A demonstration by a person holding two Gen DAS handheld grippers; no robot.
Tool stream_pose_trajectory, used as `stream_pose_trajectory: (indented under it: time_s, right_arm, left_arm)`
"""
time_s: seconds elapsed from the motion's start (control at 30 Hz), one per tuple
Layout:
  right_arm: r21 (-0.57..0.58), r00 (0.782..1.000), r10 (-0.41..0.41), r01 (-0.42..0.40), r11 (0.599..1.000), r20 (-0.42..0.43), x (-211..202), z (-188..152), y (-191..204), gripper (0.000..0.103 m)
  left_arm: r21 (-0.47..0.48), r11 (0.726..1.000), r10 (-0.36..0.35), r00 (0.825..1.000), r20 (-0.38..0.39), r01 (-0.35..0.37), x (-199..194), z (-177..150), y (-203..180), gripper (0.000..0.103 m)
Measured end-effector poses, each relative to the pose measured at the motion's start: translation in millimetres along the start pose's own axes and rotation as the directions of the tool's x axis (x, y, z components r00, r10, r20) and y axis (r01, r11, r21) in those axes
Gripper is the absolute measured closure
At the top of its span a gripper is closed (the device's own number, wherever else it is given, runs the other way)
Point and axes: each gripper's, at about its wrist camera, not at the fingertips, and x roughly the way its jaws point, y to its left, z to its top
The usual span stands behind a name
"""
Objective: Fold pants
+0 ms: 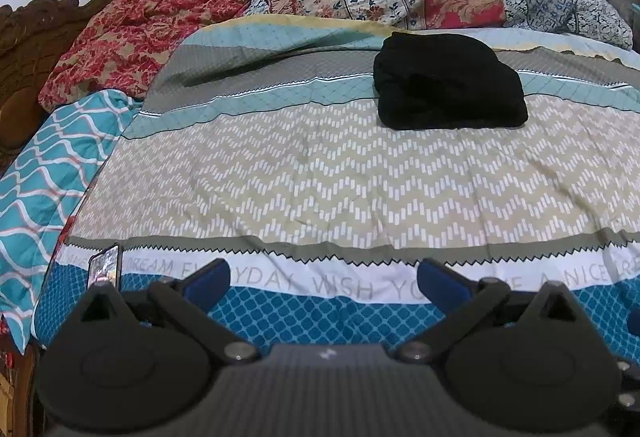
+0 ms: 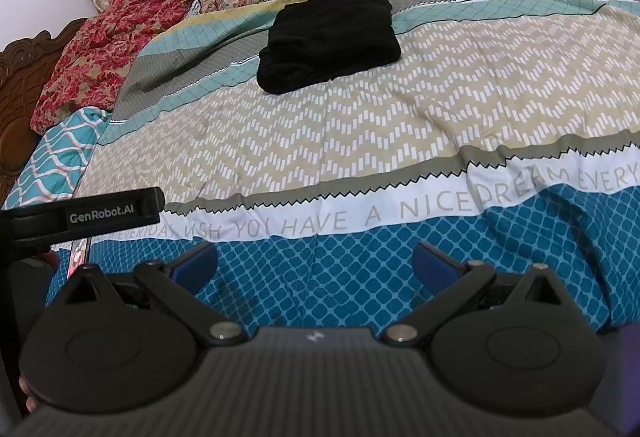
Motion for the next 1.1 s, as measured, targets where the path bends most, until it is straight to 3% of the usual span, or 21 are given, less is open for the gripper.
stream_pose_trajectory:
  time_s: [1.1]
  right_arm:
    - [0.003,1.0,0.001,-0.001,1.0,0.0,0.5,2.0,-2.6,0.0]
  left_arm:
    - [0.015,1.0,0.011,0.999,-0.045,-0.01,8.7,-2.9,4.0,0.0]
